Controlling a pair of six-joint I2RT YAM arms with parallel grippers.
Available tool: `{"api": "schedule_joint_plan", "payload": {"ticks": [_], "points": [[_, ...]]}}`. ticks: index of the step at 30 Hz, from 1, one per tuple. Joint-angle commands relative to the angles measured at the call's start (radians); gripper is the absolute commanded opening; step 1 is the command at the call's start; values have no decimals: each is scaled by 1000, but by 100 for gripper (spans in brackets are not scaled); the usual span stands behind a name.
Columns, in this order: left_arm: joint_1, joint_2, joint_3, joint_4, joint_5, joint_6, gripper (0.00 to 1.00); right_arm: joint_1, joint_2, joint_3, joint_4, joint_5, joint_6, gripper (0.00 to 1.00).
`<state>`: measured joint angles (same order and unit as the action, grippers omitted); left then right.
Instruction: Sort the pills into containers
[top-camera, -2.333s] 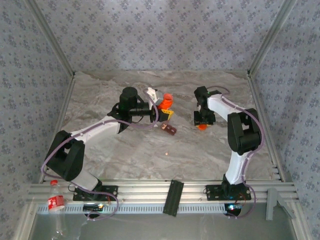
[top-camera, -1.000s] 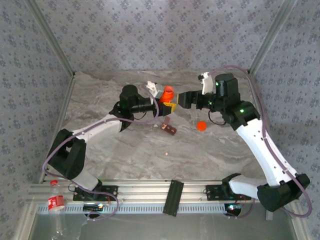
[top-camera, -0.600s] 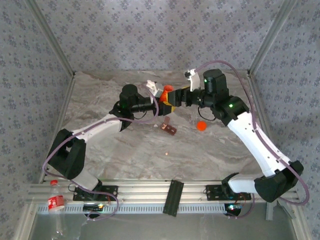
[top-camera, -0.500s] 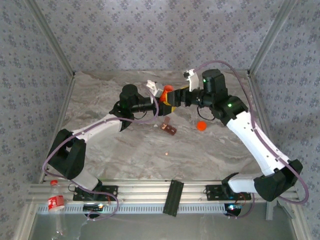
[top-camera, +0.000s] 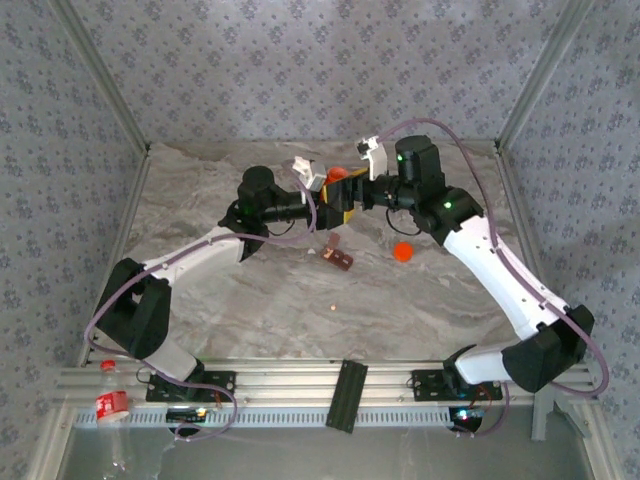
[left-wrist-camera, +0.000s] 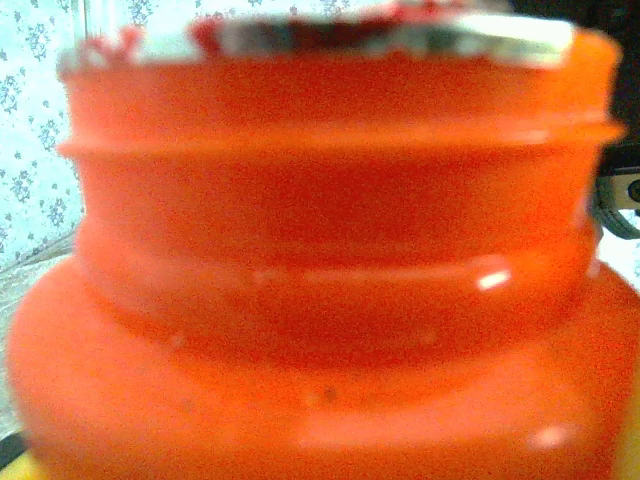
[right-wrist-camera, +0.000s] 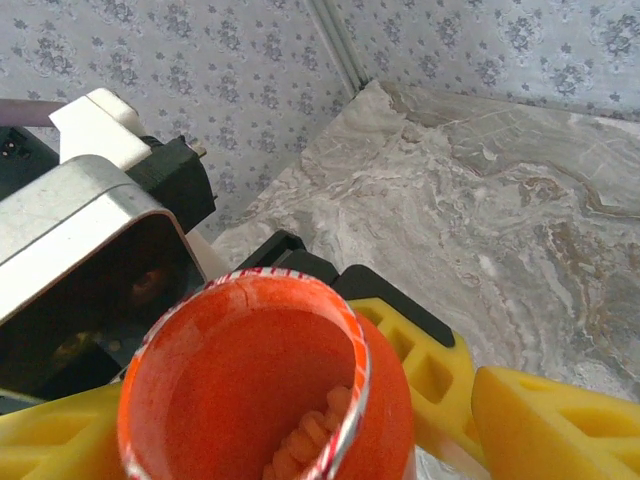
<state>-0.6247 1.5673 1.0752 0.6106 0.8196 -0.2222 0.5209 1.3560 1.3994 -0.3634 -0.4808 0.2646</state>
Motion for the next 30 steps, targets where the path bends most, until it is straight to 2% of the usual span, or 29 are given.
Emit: {"api": "schedule_joint_plan", "payload": {"ticks": [1,4,13,14,19,30], "points": [[-9,3,40,47,31,-6,0,7,6,14,37,-18,-10,77],[-12,6,38,48,32,-5,0,7,7,15,44,-20,-7,71],[-15,7,40,52,8,-5,0,6,13,10,55,-30,-4,34],[-16,5,40,48,-1,-2,1,6,11,8,56,-25,-4,32],[-16,-11,41,7,-18,21,19,-11,-1,-10,69,-15,6,26],[-11,-49,12,-22,-61,61,39,-42,-18,-27,106,-11,44,22]]}}
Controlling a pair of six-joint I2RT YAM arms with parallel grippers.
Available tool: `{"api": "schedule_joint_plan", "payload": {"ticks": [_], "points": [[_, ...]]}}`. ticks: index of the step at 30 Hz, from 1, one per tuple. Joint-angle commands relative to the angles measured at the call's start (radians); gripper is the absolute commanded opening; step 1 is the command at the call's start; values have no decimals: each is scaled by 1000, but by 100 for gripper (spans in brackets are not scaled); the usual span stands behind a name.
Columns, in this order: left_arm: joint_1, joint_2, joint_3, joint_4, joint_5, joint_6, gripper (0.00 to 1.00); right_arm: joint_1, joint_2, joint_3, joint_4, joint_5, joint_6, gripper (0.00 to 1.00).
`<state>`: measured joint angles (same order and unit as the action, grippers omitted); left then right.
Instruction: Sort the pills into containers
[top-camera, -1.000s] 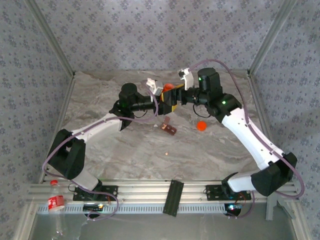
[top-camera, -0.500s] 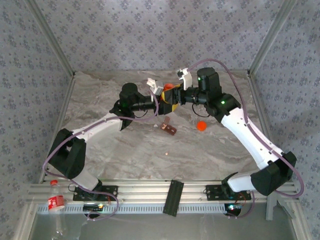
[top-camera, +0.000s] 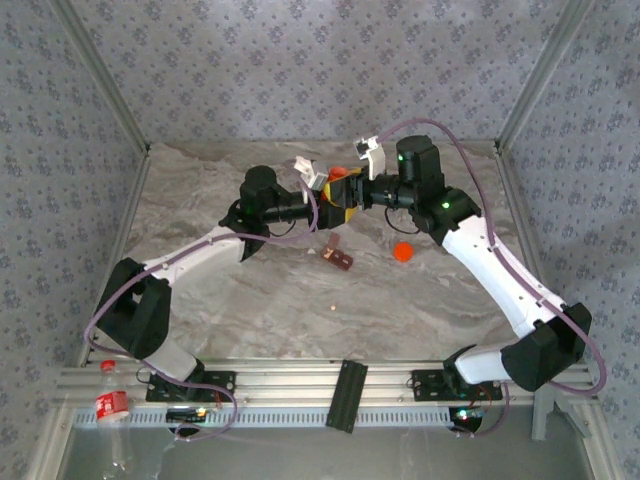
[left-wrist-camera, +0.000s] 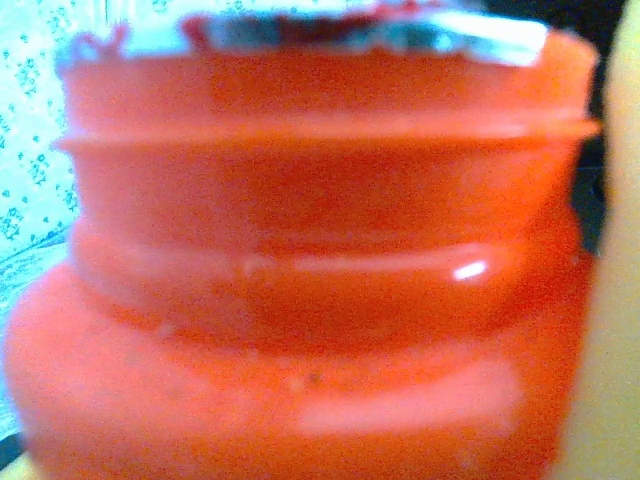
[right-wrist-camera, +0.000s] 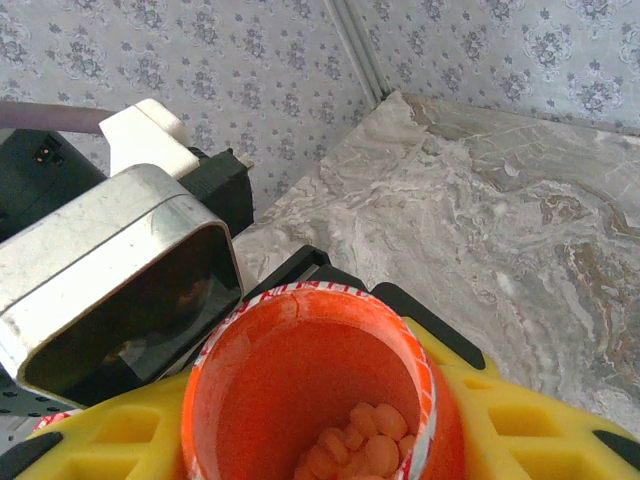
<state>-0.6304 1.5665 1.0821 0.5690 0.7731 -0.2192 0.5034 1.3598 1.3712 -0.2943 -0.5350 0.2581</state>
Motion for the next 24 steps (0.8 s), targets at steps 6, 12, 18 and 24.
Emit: {"api": "schedule_joint_plan", "payload": {"ticks": [6,12,18,24], "points": [[-1,-59,-3,14,-24,61,42,-33,-30,-7,40,58,55,22],[5,-68,-11,17,-24,60,45,-46,-41,-14,41,62,63,21],[7,-70,-8,0,-37,55,59,-50,-42,-15,42,61,68,21],[7,-77,-11,-12,-47,61,63,-59,-42,-13,39,62,71,20]]}}
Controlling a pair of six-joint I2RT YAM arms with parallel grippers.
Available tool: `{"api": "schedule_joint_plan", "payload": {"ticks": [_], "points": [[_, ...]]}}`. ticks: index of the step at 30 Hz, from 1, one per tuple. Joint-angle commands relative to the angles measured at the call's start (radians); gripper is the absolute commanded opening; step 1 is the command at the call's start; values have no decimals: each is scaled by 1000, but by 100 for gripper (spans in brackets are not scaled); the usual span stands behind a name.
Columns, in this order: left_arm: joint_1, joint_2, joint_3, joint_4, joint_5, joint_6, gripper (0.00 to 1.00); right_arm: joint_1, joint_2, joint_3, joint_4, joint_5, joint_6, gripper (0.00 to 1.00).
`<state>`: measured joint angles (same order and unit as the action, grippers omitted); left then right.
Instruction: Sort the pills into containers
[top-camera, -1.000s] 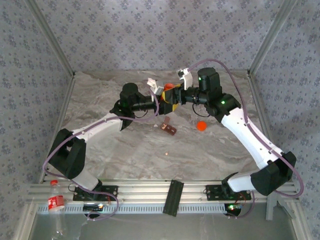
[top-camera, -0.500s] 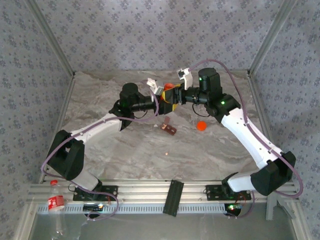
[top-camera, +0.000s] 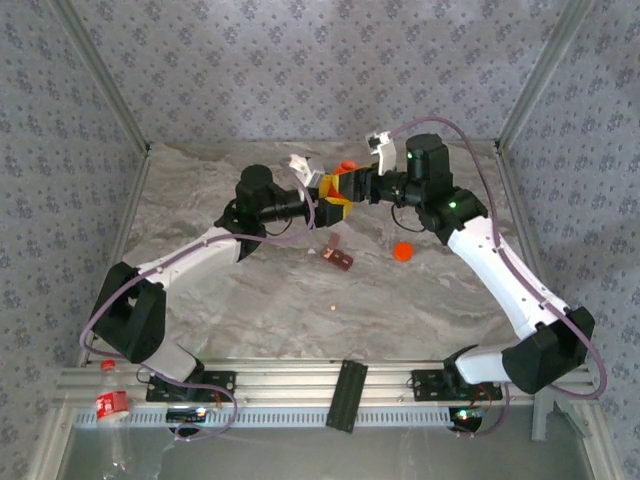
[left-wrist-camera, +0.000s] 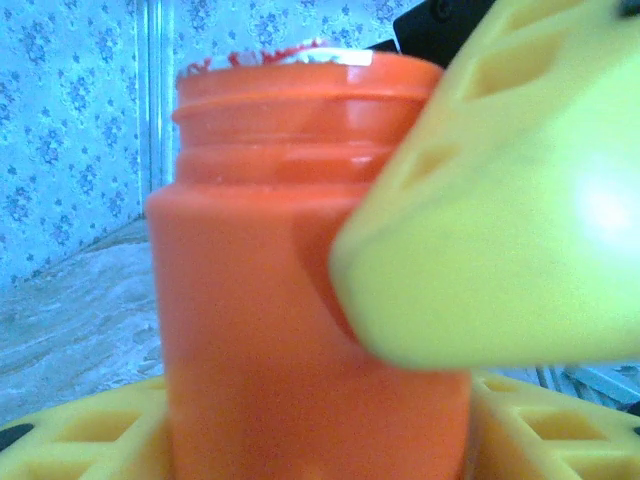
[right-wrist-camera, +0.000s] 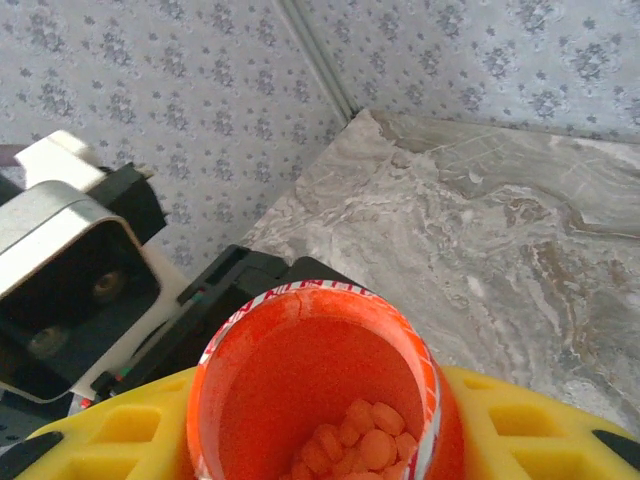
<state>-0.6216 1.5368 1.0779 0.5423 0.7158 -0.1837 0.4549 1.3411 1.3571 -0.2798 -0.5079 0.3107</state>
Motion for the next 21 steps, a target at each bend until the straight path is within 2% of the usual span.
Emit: {"api": "schedule_joint_plan", "payload": {"ticks": [1,21], "points": [[-3,-47,-6,10,10,27,63,-12,-24,2,25,33,18,20],[-22,38,86,-48,59,24,63,9,-13,8,36,-12,26,18]]}}
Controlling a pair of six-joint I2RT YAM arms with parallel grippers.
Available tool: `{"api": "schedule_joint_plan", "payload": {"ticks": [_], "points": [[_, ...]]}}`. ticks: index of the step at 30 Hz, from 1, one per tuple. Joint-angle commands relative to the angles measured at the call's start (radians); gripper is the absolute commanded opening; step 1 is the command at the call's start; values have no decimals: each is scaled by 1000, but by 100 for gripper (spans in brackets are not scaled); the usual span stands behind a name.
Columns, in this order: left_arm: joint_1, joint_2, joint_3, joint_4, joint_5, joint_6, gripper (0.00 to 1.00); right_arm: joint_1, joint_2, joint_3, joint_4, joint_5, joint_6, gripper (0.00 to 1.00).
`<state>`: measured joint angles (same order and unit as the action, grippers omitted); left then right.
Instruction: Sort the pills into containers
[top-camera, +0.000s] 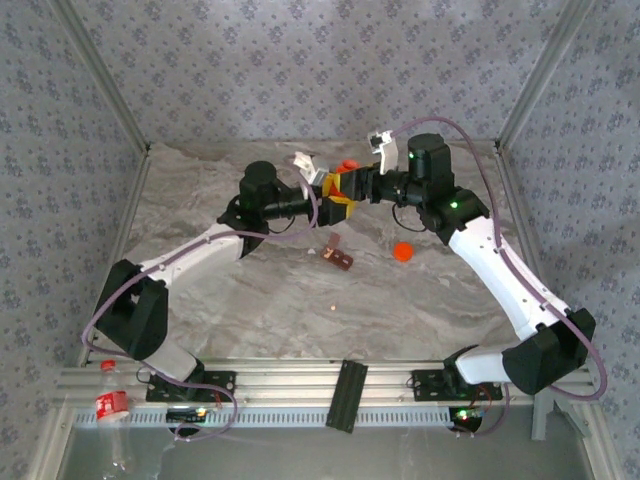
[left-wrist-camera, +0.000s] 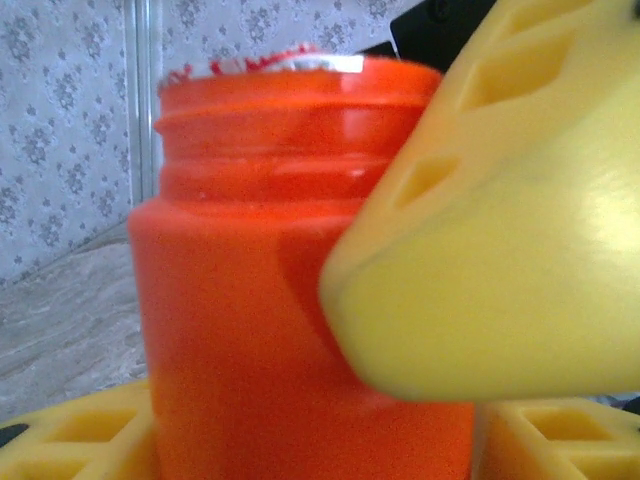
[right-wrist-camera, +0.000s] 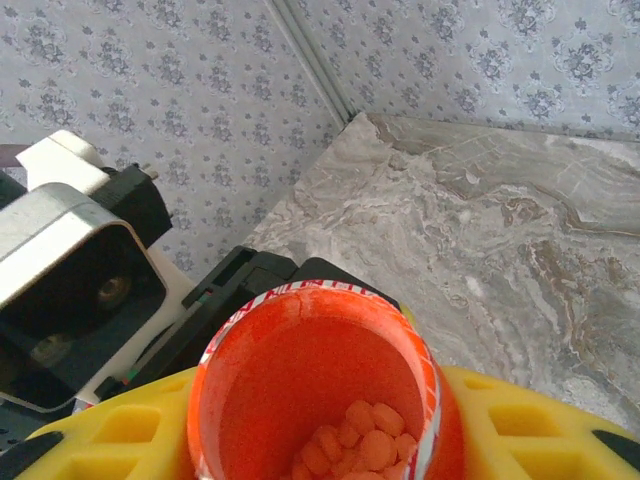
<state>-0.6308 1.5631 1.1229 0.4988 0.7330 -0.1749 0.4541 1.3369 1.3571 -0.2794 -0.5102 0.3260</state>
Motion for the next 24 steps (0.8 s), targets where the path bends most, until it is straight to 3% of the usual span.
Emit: {"api": "schedule_joint_plan", "payload": {"ticks": [1,13,22,24], "points": [[-14,13,42,-3,45,15,63,9,-10,8,36,-9,11,18],[-16,27,46,28,55,-3,51,12,-12,1,26,-9,12,18],[-15,32,48,36,48,-15,16,7,-17,3,13,8,11,22],[-14,27,44,31,42,-11,8,2,-21,7,8,15,14,31]]}}
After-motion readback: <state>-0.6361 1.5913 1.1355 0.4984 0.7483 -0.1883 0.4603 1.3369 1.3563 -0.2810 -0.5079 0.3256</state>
